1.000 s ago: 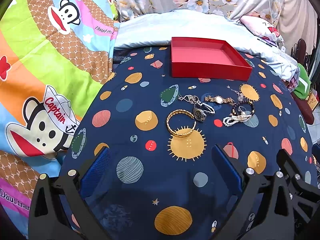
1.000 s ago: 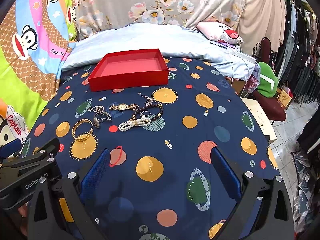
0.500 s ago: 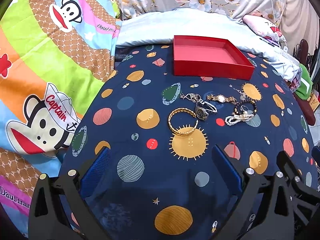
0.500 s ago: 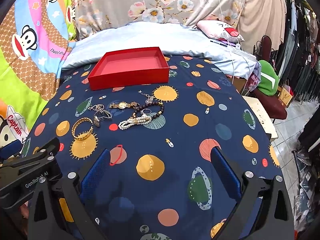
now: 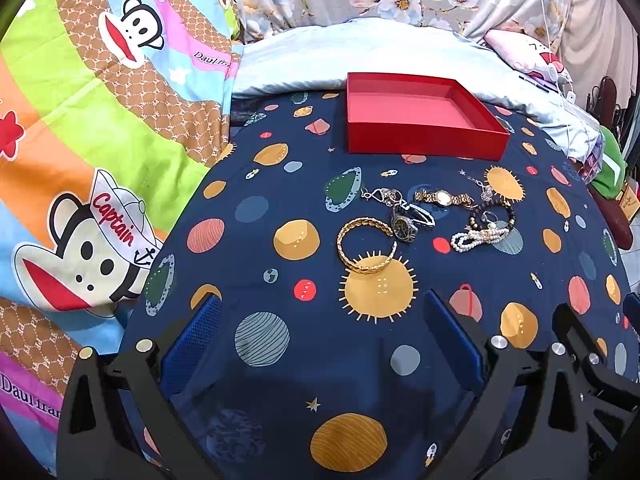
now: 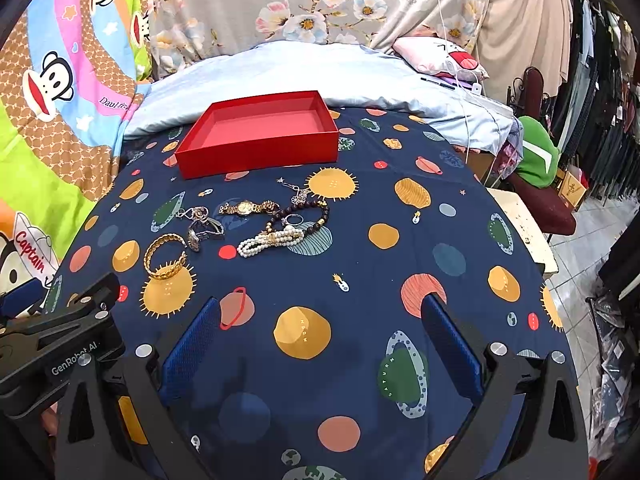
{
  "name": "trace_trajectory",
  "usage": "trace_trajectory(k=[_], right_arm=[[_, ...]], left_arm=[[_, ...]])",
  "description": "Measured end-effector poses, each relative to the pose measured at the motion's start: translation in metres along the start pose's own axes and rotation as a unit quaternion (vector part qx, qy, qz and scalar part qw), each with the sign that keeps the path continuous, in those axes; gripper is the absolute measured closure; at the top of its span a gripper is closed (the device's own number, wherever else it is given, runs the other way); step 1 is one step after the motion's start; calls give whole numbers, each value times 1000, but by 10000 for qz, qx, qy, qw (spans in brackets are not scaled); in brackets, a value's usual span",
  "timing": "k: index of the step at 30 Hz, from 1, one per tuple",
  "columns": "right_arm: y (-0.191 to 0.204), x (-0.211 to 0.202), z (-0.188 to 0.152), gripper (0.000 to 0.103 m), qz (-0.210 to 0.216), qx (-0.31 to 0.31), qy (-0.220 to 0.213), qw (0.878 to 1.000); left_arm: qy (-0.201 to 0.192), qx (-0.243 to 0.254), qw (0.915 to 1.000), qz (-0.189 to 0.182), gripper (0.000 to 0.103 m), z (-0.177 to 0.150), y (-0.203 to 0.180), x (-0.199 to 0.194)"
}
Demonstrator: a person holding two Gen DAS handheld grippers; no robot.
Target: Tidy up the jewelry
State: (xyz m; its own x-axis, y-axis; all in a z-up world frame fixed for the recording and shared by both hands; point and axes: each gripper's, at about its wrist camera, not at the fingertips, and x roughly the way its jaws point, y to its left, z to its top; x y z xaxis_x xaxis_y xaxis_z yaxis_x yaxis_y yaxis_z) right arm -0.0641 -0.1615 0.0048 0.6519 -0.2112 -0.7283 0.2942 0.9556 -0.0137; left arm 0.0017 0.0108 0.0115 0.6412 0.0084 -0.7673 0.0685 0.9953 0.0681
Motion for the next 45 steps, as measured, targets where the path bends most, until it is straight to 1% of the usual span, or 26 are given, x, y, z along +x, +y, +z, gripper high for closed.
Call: trace_trajectory(k=[23, 37, 41, 45], right_arm=[[-2, 1, -1, 5, 19, 46, 25, 10000], [-2, 3, -1, 5, 35, 56, 48, 10000], [-4, 10, -1, 5, 88, 50, 128, 9999], [-6, 24, 1, 5, 105, 29, 265, 9996]], left_arm=[[-152, 41, 9999, 29, 5, -1, -3, -2], [-41, -12, 10000, -31, 5, -4, -3, 4], [92, -12, 9999, -143, 5, -4, -4, 13], [225, -59, 9996, -140, 5, -4, 0, 28]])
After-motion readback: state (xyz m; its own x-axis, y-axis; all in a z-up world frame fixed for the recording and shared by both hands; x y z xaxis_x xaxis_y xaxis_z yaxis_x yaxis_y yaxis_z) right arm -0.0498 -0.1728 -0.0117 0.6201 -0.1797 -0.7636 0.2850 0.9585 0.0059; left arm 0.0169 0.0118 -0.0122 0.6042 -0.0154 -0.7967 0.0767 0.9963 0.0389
